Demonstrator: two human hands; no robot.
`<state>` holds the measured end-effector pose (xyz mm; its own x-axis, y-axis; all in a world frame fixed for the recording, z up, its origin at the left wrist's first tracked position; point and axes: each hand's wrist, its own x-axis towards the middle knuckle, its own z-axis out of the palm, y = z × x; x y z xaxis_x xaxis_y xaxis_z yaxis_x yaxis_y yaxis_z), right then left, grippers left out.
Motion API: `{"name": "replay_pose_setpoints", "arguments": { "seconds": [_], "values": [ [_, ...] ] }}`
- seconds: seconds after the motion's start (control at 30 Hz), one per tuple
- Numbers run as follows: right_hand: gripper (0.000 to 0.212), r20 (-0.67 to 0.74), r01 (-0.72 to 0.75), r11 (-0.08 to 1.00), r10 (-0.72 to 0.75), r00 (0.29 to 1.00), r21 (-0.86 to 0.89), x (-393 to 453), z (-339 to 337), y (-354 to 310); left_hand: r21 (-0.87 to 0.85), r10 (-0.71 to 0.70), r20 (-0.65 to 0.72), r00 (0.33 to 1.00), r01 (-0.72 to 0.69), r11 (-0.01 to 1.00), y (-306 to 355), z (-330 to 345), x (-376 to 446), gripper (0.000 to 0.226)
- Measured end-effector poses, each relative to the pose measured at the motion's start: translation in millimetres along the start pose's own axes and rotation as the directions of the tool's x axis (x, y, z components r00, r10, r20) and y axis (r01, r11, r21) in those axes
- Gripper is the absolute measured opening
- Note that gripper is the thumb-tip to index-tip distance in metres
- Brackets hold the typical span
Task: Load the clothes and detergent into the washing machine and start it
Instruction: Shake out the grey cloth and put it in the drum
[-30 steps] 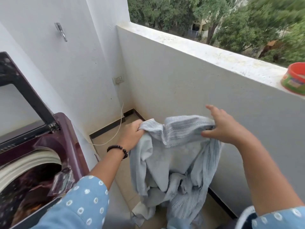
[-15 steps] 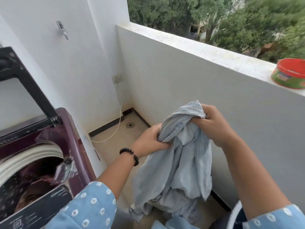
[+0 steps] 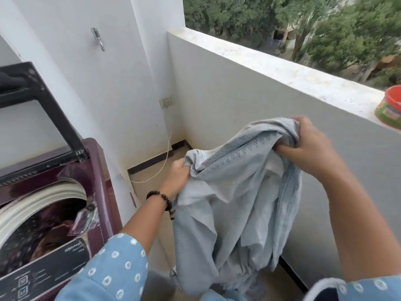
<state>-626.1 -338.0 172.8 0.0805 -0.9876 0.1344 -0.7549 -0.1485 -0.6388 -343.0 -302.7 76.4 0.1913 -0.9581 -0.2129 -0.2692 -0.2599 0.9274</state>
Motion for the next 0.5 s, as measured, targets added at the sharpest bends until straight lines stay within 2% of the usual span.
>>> {"name": "replay_pose_setpoints", "arguments": {
  "seconds": [0.03,0.1,0.17,0.2,0.23,0.3,0.37,0.4,0.43,0.5],
  "values": [
    [0.083,0.066,0.019,0.995,-0.013,0.998,-0.094,0,3,2,-0.065,0.009,-0.038,0.999,-0.012,0.998,14,-1,4,0.027],
    [0.117,0.206,0.139,0.983,-0.112,0.972,-0.118,-4,17,-2,-0.135,0.037,-0.04,0.999,-0.042,0.99,43,-1,4,0.026],
    [0.129,0.317,0.265,0.964,-0.253,0.914,0.003,-12,40,-13,-0.148,0.103,0.078,0.992,-0.091,0.985,70,7,-4,0.023],
    [0.127,0.334,0.29,0.952,-0.306,0.891,0.098,-17,53,-21,-0.115,0.142,0.161,0.977,-0.125,0.986,79,14,-10,0.021],
    [0.119,0.316,0.271,0.942,-0.323,0.892,0.198,-19,66,-26,-0.075,0.19,0.237,0.953,-0.177,0.981,86,21,-15,0.021],
    [0.08,0.223,0.227,0.913,-0.312,0.923,0.34,-17,81,-27,0.07,0.287,0.268,0.919,-0.316,0.946,92,33,-21,0.018],
    [0.038,0.119,0.233,0.923,-0.28,0.953,0.305,-10,83,-22,0.135,0.357,0.176,0.917,-0.382,0.914,86,35,-24,0.029],
    [0.024,0.087,0.228,0.926,-0.265,0.96,0.302,-8,82,-18,0.082,0.368,0.127,0.921,-0.379,0.922,79,34,-26,0.039],
    [0.016,0.071,0.218,0.915,-0.256,0.964,0.339,-7,78,-16,0.005,0.381,0.092,0.92,-0.383,0.924,72,32,-30,0.047],
    [0.021,0.072,0.186,0.853,-0.251,0.965,0.487,-7,70,-20,-0.077,0.399,0.099,0.912,-0.393,0.916,49,29,-35,0.062]
  ]
}}
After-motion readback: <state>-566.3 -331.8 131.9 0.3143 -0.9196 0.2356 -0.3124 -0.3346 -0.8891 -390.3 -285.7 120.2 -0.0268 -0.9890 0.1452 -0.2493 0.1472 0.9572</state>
